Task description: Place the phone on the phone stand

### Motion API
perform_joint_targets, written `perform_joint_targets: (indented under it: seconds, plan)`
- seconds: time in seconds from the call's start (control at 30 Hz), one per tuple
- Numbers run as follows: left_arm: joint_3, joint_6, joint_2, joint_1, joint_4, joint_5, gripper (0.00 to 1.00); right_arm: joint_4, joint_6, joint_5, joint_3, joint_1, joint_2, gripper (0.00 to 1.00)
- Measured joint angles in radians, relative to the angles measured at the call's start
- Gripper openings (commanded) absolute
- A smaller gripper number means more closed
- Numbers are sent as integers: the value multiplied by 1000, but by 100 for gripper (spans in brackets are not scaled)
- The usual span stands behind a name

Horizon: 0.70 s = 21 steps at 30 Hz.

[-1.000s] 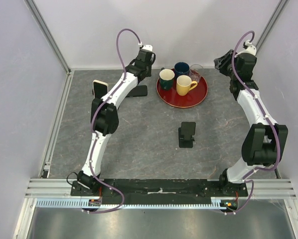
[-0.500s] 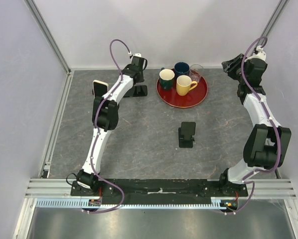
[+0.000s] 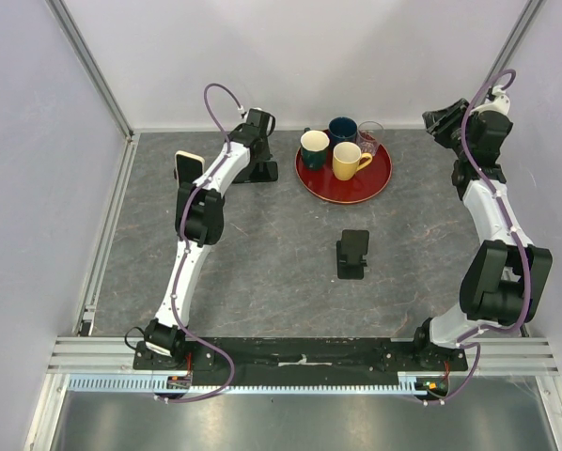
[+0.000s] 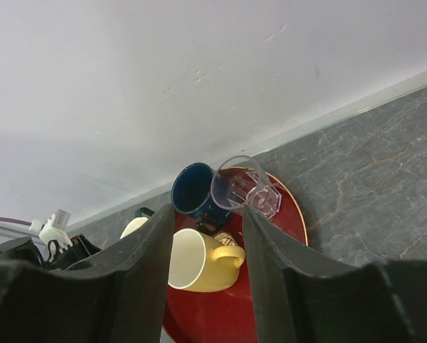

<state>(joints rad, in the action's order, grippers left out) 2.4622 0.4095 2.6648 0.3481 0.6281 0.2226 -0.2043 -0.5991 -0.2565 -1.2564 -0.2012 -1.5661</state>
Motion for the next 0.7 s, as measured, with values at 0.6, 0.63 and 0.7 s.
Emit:
perform_joint_targets:
  seconds: [0.6, 0.63, 0.7]
  plan:
    - [-26, -6, -18, -3, 18, -29, 14, -13, -15, -32, 6, -18, 0, 52]
    - [-39, -7, -26, -3, 20, -33, 12, -13, -15, -32, 6, -20, 0, 52]
    - [-75, -13, -48, -4, 26, -42, 9, -13, -16, -35, 7, -23, 0, 52]
